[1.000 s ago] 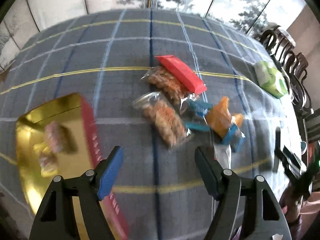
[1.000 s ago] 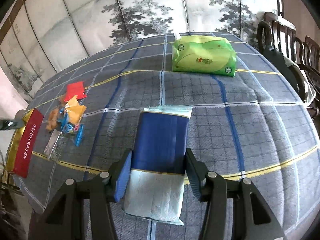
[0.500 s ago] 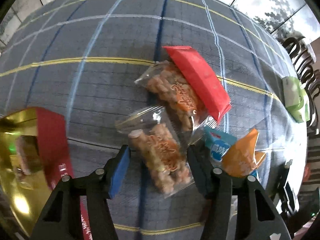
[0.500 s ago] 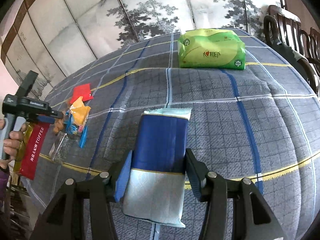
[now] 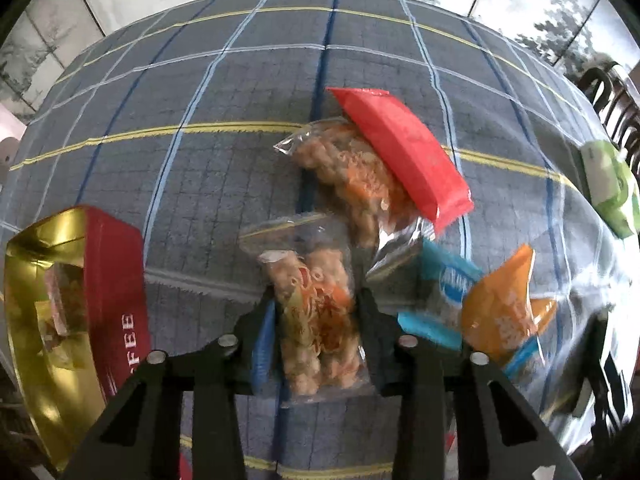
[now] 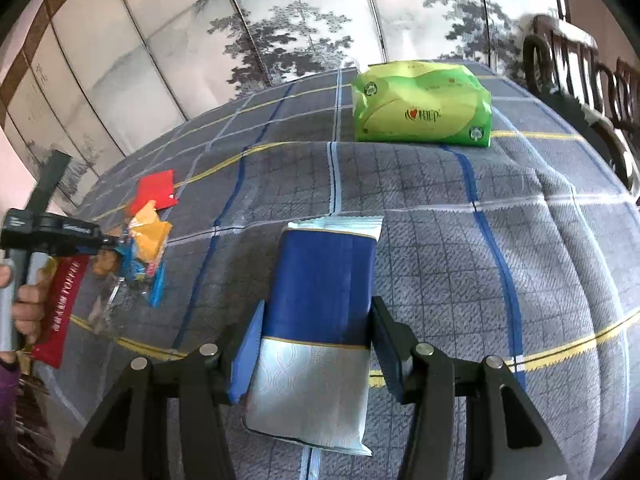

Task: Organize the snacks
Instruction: 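Carry the clear snack bag over the tray with the left tool while the right holds the navy packet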

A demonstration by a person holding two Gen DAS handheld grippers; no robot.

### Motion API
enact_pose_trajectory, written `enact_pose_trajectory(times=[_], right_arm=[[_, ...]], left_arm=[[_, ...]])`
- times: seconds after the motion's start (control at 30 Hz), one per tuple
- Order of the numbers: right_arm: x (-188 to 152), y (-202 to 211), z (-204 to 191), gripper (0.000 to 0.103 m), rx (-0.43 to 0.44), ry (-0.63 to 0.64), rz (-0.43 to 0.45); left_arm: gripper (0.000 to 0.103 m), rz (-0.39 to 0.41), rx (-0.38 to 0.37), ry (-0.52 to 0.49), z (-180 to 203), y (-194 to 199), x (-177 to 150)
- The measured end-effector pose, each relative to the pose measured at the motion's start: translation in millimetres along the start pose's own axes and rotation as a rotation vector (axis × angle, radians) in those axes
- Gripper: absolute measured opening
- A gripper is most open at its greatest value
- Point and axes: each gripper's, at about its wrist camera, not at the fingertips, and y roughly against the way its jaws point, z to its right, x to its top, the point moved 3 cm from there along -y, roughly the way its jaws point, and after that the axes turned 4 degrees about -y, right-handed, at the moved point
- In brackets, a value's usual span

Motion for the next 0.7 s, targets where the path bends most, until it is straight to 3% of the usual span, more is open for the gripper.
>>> enact_pose_trajectory(times=[0.1,0.37,0.7], right_arm=[[-0.2,-3.4,-5.4,0.053,-0.041,0.040,0.019],[-0.4,-3.6,-6.0,0.052,-0.055,0.045,0.032],[-1.1,-5.5,-11.5,0.052,-0.101,0.069,0.038]], left_arm=[[0.033,0.009,-0.059,-0.008,-2.3,12.3,-17.8],[0.034,0.109,-0.091,-0.076,1.2,62.2,-70.7],[0.034,0.283,-0.004,-0.130,7.0,118.2,-102.8]])
